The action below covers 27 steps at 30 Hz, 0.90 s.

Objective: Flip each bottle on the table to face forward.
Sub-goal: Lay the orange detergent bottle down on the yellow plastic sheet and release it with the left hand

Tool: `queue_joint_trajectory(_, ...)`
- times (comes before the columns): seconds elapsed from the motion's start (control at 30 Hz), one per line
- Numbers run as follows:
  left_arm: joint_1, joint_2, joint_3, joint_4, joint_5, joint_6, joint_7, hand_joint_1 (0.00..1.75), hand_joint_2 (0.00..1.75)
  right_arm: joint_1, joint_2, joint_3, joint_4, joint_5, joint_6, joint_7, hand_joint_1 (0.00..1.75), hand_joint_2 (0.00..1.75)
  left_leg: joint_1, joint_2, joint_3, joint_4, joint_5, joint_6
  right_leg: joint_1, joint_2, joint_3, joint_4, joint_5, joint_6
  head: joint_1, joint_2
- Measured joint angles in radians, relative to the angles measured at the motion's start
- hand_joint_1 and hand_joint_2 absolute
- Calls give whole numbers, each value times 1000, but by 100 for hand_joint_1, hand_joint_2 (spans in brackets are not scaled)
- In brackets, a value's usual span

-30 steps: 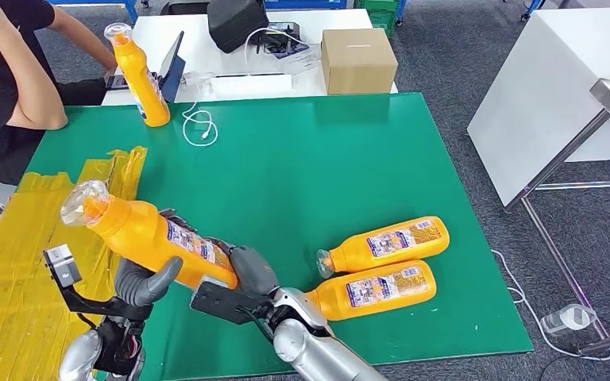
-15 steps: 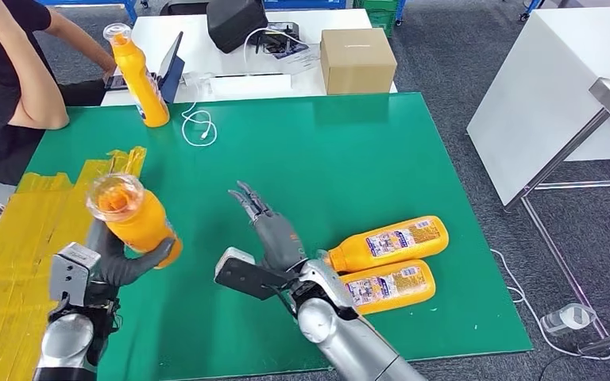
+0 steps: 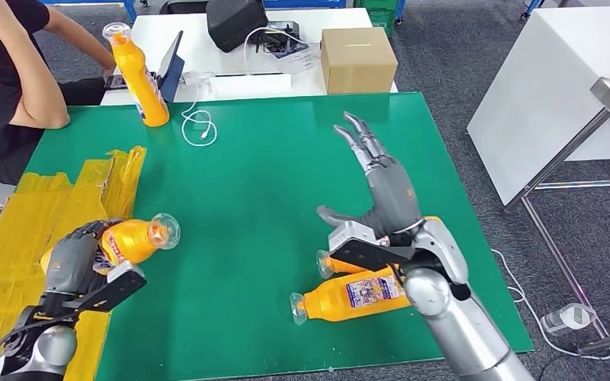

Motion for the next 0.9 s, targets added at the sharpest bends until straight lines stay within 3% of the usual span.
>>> queue_joint_trajectory(0.2, 35, 31, -5, 35, -61, 13, 27, 175, 175, 78, -87, -38, -95, 39, 1, -18, 0, 175, 0, 0, 0, 0, 0, 0, 1, 0, 0, 0, 0, 0, 0, 0)
queue_joint_trajectory(0.43, 112, 66, 2, 19, -27, -44, -10, 175, 175, 280, -209, -104, -206, 66, 6, -57, 0, 175, 0, -1, -1, -1, -1, 0, 0, -1, 0, 0, 0, 0, 0, 0)
queue_joint_trajectory(0.77, 133, 83, 6, 5, -14, -69, -22, 170, 175, 345, -245, -131, -249, 64, 22, -63, 0, 175, 0, 0, 3, -1, 0, 0, 0, 0, 4, 0, 0, 0, 0, 0)
queue_joint_trajectory(0.9, 135, 84, 5, 3, -15, -76, -22, 0, 175, 348, -248, -134, -252, 65, 24, -63, 0, 175, 0, 0, 3, -1, 0, 0, 0, 0, 4, 0, 0, 0, 0, 0)
